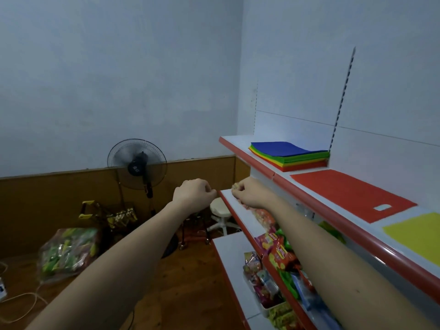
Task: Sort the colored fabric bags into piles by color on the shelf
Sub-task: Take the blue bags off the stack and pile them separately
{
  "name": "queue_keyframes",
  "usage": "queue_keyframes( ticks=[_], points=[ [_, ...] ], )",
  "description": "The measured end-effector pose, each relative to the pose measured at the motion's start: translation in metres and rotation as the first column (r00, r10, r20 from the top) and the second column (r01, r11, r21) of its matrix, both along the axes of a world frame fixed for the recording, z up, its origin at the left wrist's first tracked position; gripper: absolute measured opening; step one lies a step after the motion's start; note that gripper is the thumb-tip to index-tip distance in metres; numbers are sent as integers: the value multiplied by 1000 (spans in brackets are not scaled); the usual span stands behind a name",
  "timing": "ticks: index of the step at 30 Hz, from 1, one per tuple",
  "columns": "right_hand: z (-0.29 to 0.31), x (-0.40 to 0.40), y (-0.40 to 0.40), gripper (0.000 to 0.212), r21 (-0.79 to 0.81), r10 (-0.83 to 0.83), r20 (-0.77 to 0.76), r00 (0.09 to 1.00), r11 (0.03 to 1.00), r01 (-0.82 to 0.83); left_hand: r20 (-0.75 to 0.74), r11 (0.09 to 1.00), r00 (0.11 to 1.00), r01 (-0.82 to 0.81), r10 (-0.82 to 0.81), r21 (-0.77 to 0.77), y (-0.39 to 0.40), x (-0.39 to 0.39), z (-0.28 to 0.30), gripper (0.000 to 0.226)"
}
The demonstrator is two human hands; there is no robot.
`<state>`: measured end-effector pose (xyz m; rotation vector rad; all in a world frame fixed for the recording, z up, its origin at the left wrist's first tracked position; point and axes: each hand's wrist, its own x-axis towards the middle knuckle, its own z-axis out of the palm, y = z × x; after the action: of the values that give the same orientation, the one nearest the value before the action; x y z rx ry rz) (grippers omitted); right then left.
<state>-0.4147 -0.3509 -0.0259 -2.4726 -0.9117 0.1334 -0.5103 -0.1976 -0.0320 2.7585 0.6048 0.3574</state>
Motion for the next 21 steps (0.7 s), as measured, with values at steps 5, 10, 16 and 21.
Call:
queue_keyframes(
  ticks=[5,10,16,21],
  points=[
    [5,50,33,30,2,-14,51,999,1000,14,46,999,999,-6,7,-32,43,45,1,34],
    [-5,95,68,29,33,-50,67,996,998,48,114,996,993,29,-19,-84,86,88,-9,29],
    [-26,147,118,27,56,-136,78,988,990,132,194,988,978,104,-80,-114,147,152,-27,22],
    [-34,186,162,26,50,-182,87,979,983,179,192,977,969,180,-155,-115,197,210,-35,23]
  ],
)
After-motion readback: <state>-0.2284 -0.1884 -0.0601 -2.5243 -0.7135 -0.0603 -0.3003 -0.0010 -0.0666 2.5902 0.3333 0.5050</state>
